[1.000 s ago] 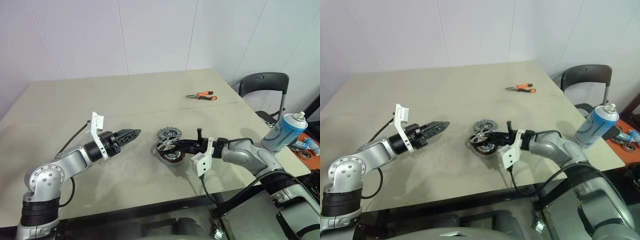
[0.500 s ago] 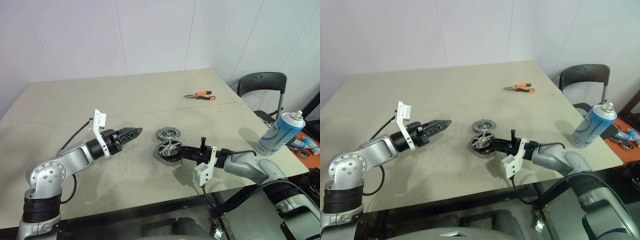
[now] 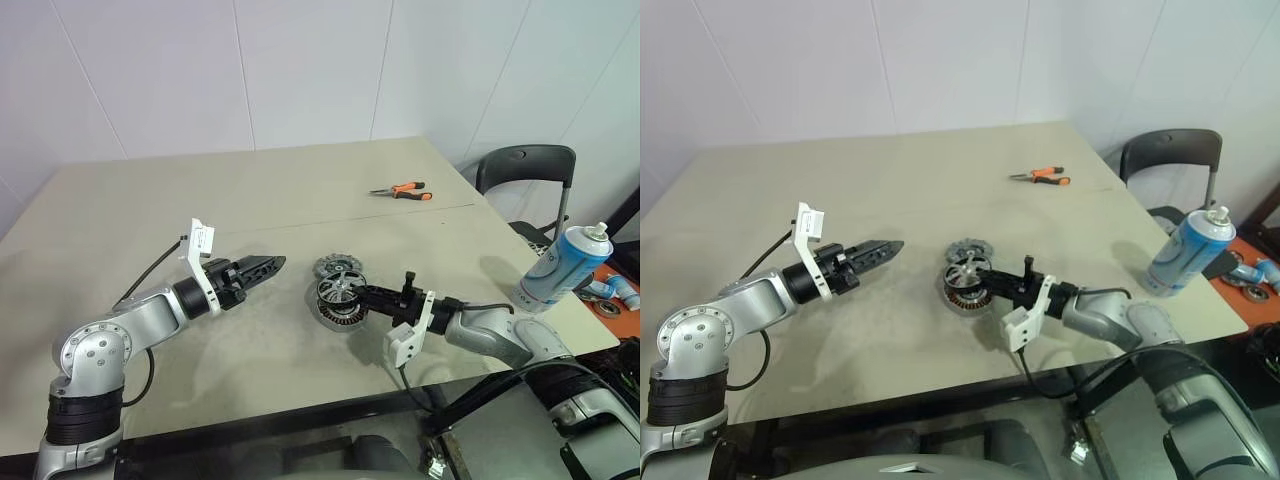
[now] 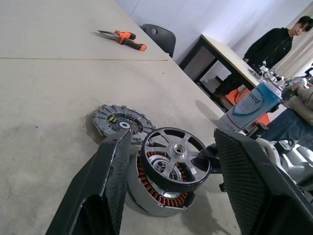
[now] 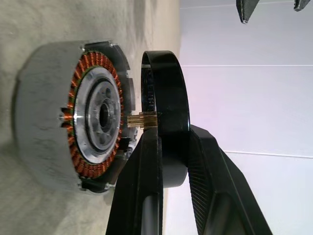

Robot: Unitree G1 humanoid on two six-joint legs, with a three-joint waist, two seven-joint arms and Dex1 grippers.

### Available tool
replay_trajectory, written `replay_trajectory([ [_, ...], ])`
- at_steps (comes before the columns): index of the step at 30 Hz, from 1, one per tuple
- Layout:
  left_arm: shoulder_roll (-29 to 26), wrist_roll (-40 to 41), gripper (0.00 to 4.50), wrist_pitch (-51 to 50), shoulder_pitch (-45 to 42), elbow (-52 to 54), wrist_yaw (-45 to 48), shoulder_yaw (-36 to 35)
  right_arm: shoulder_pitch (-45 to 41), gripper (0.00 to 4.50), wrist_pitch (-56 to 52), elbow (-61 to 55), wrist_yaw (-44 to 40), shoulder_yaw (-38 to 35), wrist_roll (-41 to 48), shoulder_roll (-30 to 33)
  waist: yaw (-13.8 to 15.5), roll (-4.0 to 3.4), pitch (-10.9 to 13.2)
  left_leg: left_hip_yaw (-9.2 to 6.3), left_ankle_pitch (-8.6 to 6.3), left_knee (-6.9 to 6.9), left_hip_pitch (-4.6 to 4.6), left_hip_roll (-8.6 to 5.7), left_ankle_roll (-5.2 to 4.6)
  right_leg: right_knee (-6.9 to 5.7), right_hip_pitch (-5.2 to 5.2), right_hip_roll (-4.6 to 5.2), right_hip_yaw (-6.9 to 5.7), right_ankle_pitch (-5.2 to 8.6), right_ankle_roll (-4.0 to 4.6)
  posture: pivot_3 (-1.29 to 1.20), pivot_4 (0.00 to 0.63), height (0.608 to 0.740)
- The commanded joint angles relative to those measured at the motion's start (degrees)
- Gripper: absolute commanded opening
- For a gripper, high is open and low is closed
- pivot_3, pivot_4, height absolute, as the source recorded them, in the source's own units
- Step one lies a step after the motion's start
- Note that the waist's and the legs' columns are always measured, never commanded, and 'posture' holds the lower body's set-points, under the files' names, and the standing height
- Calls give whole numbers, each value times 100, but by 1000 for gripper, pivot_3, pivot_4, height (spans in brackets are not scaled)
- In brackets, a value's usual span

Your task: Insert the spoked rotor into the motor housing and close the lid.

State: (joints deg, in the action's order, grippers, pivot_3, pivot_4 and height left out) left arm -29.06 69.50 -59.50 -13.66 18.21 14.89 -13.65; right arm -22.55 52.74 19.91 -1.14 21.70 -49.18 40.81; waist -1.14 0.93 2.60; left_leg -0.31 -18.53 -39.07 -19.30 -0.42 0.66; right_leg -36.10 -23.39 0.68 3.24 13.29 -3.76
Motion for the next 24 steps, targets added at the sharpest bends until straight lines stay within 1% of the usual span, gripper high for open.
replay_trajectory([
  [1, -8, 170, 2884, 7, -108, 200, 11, -70, -34, 506, -26, -187, 116, -17, 27, -57, -1, 0, 0, 0, 0, 0, 0, 0, 0, 0, 0, 0, 0, 0, 0, 0, 0, 740],
  [12, -71, 190, 2884, 19, -105, 158, 28, -82, -39, 506, -94, 7, 237, 105, -78, -117, -4, 1, 0, 0, 0, 0, 1, 0, 0, 0, 1, 0, 0, 0, 0, 0, 0, 740],
  [19, -27, 171, 2884, 40, -73, 192, 10, -46, 3, 506, -80, 202, 368, 202, -144, -37, -5, 1, 0, 0, 0, 0, 3, 0, 0, -1, 1, -1, 0, 0, 0, 0, 0, 740],
  [22, -27, 163, 2884, 44, -77, 170, 29, -45, -3, 1400, -122, 246, 436, 176, -101, -14, -5, 2, 0, 0, 0, 0, 3, 0, 0, -1, 2, -1, 0, 0, 0, 0, 0, 740],
  [24, -32, 150, 2884, 47, -78, 147, 52, -43, -29, 2076, -311, 290, 383, 173, -143, -27, -4, 4, -1, 0, 0, 0, 3, 0, 0, -1, 2, 0, 1, 0, 0, 0, 0, 740],
])
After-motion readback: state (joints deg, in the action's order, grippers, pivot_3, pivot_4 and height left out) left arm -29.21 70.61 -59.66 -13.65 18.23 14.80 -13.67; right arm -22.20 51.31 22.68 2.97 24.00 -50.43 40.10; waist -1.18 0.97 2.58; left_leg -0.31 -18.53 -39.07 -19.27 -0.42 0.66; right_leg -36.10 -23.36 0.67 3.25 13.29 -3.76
